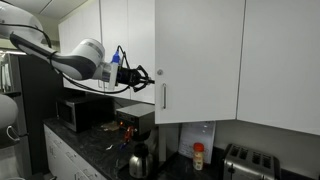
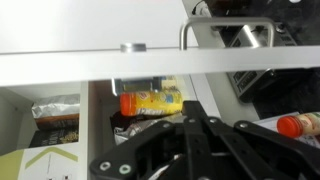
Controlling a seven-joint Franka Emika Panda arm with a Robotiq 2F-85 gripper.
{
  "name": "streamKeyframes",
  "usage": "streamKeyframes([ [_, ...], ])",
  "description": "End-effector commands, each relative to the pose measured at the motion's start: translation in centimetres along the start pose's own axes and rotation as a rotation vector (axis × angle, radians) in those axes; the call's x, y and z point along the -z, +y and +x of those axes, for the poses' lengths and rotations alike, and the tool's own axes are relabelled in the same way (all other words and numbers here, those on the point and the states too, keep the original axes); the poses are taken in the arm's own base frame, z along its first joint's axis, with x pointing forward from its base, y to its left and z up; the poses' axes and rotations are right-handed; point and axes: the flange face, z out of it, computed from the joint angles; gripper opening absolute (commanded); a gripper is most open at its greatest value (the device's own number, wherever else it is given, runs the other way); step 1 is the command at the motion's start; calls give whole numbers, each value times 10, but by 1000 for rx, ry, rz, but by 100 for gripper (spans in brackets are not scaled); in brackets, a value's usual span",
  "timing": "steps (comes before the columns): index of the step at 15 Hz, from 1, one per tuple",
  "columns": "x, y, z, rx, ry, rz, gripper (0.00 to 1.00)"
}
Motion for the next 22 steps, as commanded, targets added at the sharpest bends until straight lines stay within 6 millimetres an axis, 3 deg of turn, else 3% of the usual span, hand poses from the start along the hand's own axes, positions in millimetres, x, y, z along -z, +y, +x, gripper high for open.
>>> streamKeyframes([
  [1, -27, 10, -24, -8, -61, -13, 0],
  [8, -61, 20, -43, -40, -132, 4, 0],
  [22, -115, 44, -56, -87, -212, -21, 0],
])
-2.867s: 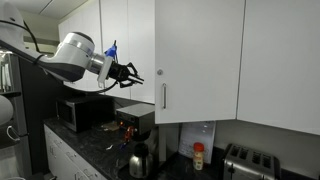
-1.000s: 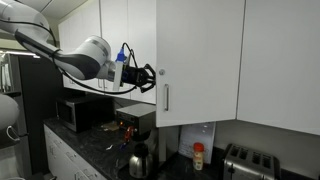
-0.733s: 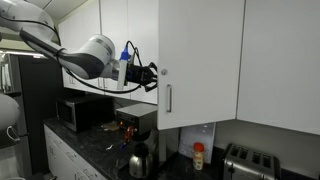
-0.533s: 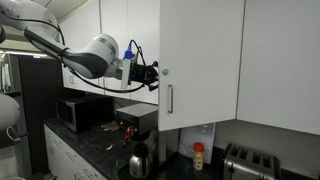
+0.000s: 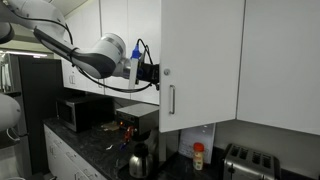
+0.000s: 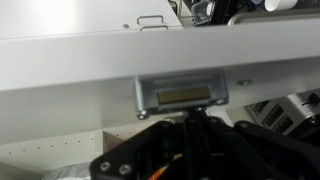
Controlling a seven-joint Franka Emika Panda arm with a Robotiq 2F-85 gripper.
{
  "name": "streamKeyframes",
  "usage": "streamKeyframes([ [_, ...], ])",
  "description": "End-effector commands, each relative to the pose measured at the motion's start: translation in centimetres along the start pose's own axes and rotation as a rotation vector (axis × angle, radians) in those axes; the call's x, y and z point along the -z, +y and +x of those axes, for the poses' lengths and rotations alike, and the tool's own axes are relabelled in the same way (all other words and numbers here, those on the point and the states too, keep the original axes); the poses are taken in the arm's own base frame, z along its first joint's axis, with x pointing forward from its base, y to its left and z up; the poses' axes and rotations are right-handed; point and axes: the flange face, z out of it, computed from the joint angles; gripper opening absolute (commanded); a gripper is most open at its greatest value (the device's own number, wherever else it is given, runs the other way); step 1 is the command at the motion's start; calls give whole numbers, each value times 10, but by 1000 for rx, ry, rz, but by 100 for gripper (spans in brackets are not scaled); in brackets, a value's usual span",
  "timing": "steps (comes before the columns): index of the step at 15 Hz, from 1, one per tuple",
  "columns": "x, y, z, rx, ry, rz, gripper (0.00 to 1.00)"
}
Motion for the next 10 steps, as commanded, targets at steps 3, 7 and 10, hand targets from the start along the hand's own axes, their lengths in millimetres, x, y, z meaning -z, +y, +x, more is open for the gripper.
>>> streamKeyframes([
  [3, -28, 12, -1, 2, -38, -13, 0],
  [7, -40, 17, -5, -4, -70, -32, 0],
  [10, -48, 20, -9, -9, -95, -43, 0],
])
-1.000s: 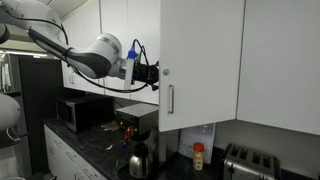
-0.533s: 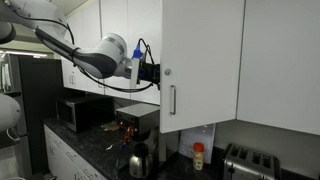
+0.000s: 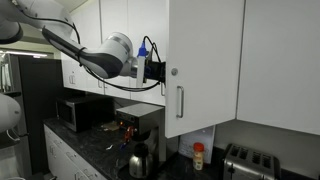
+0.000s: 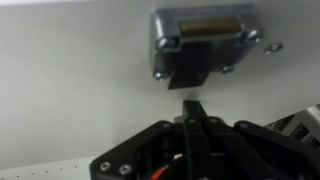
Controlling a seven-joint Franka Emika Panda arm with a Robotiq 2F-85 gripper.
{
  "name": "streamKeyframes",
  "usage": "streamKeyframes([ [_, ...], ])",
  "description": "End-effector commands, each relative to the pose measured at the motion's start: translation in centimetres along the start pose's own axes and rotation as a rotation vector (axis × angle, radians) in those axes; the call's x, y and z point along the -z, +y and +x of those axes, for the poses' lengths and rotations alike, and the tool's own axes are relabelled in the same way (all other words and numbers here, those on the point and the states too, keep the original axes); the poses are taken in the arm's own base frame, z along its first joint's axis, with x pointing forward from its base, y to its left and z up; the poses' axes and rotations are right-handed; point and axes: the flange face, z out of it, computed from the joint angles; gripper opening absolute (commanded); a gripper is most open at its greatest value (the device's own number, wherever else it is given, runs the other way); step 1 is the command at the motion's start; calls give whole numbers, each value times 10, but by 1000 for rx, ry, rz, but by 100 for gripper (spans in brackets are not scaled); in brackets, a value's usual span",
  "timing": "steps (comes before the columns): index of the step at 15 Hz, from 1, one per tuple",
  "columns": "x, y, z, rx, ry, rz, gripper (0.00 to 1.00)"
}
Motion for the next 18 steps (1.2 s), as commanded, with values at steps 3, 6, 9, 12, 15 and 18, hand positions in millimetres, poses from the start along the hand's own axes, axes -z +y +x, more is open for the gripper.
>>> streamKeyframes([
  [3, -24, 7, -5, 6, -49, -3, 0],
  [6, -32, 9, -9, 2, -74, -10, 0],
  [9, -39, 11, -13, 1, -97, -19, 0],
  [12, -46, 13, -17, -2, -119, -20, 0],
  [15, -54, 14, -19, -6, -141, -16, 0],
  [18, -63, 18, -24, -17, -173, -5, 0],
])
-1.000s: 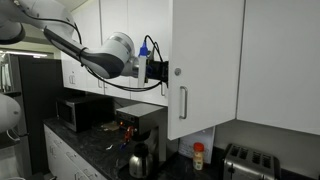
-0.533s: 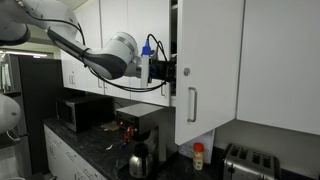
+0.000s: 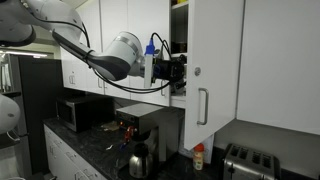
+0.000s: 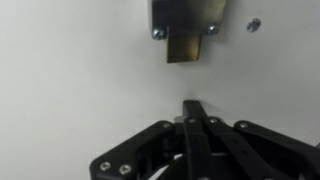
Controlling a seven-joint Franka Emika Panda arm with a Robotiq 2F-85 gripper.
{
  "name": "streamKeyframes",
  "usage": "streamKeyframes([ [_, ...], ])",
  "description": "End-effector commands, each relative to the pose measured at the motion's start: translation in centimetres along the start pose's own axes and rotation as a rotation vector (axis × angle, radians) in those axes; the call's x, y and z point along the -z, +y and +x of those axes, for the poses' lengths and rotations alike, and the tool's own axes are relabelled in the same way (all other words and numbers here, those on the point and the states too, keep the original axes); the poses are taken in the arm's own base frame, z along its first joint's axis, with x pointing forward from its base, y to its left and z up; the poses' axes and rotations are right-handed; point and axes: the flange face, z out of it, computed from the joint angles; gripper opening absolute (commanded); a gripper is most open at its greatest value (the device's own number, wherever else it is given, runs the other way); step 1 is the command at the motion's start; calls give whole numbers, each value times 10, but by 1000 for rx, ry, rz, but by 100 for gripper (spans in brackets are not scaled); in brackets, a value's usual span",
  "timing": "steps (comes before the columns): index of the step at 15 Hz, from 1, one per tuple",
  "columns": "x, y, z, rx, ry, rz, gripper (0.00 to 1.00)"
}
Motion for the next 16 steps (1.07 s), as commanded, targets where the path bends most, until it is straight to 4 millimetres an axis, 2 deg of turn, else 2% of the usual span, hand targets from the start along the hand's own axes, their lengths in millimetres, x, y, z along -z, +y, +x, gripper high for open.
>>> streamKeyframes([
  [1, -18, 7, -1, 1, -38, 23, 0],
  [10, -52, 29, -6, -41, -146, 126, 0],
  [16, -64, 37, -7, -22, -216, 393, 0],
])
